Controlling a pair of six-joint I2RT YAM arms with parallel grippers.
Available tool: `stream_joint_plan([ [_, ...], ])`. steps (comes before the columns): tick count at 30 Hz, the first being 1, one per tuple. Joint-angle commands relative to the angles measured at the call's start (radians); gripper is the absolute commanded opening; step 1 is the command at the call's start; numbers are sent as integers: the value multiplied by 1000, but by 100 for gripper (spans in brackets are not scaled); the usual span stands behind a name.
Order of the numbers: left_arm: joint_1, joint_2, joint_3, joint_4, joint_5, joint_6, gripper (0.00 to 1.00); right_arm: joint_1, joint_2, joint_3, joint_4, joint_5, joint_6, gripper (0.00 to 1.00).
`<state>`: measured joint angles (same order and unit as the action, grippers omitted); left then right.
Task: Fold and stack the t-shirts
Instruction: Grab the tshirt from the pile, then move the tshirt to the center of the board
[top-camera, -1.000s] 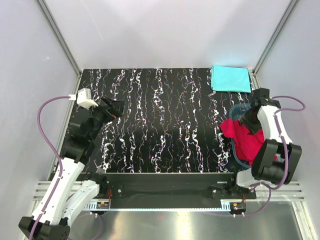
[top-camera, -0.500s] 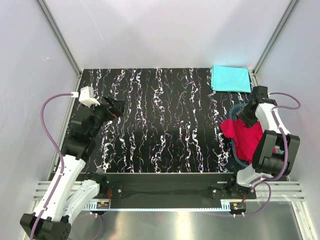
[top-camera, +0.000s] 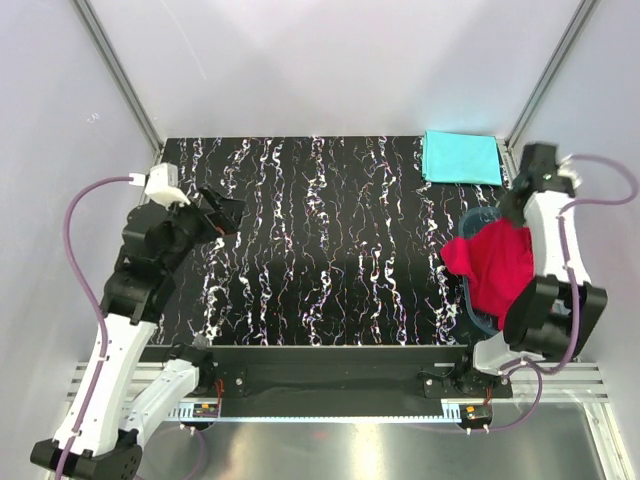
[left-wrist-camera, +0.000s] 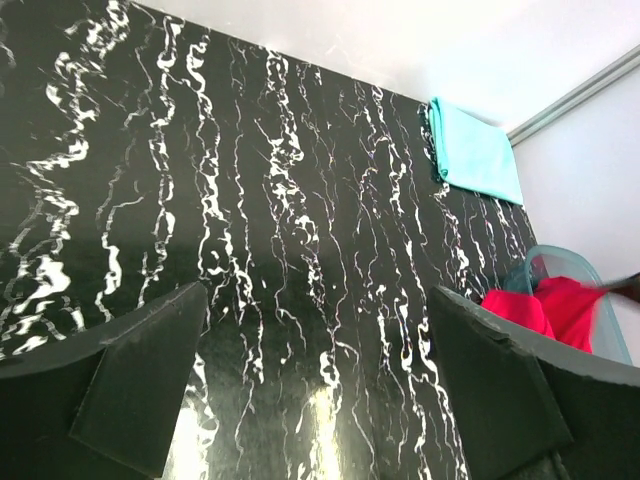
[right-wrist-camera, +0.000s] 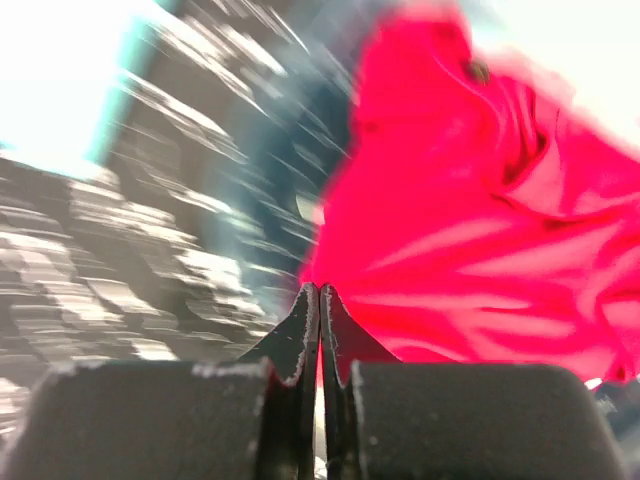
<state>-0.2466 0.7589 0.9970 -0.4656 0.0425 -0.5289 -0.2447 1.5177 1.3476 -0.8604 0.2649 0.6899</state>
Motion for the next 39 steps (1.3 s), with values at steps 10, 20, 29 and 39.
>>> stream_joint_plan([
  [10,10,-84,75,-332,304,-80,99,473,57,1123,-168,-110,-76,0],
  [20,12,-230,117,-421,166,-167,95,1022,-192,664,-77,-82,72,0],
  [29,7,-198,-57,-352,249,-263,78,1024,-617,-225,9,-270,128,84],
  [39,-134,210,-144,-257,165,-292,80,1022,-375,-349,237,-411,-53,61],
])
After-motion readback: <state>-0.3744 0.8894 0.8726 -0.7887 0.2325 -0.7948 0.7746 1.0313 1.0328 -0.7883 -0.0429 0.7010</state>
